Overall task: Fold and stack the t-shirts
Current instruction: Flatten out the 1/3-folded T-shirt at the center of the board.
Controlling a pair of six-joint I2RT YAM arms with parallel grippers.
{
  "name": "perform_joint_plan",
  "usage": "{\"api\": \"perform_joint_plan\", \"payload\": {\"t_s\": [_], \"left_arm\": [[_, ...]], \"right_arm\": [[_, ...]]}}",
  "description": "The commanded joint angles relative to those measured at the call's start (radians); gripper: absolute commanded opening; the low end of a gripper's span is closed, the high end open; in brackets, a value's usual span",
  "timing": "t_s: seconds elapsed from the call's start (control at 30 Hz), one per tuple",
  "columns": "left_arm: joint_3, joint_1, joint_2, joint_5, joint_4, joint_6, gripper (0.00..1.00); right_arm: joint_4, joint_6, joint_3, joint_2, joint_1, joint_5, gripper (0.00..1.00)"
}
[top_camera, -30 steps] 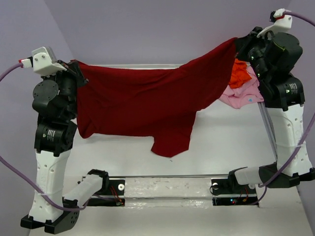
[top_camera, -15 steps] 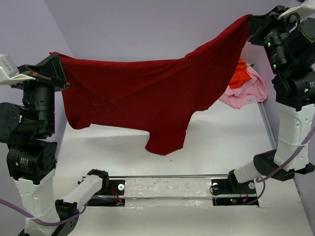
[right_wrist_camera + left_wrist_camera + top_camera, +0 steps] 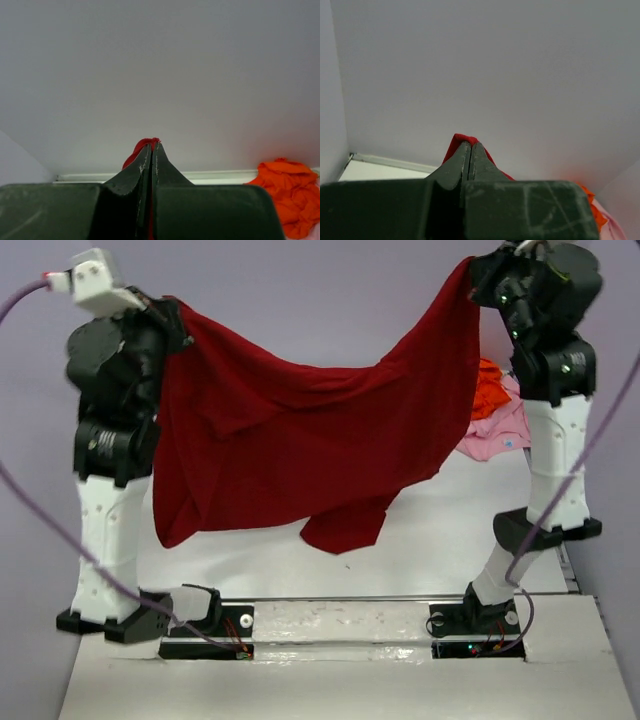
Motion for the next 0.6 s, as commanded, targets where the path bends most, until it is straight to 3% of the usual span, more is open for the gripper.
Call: {"api": "perform_joint_plan", "payload": {"t_s": [0.0,0.1,0.23,0.37,0.57], "left_arm": [[0.058,-0.002,0.184,-0.015,0.000,0.009,0.00],[0.158,-0.005,0.234,0.006,-0.030,-0.005,0.00],[0.192,-0.008,0.178,0.014,-0.011,-0.008,0.00],[0.143,-0.009,0.087,-0.004,0.000,0.000,0.00],[-0.041,-0.009,-0.128,0.023,0.044,-0.017,0.00]], "right_arm": [[-0.043,0.061,0.033,0.182,-0.067,-0.113,0.00],[-0.048,0.064,0.051,0.198,-0.087,-0.121,0.00],[-0.031,0.064,0.065,0.132,-0.096,-0.156,0.00],[-0.026,0.071,0.042,0.034,-0.096,-0.201,0.00],[-0.002,0.068,-0.165,-0.196,-0.096,-0.213,0.00]]}}
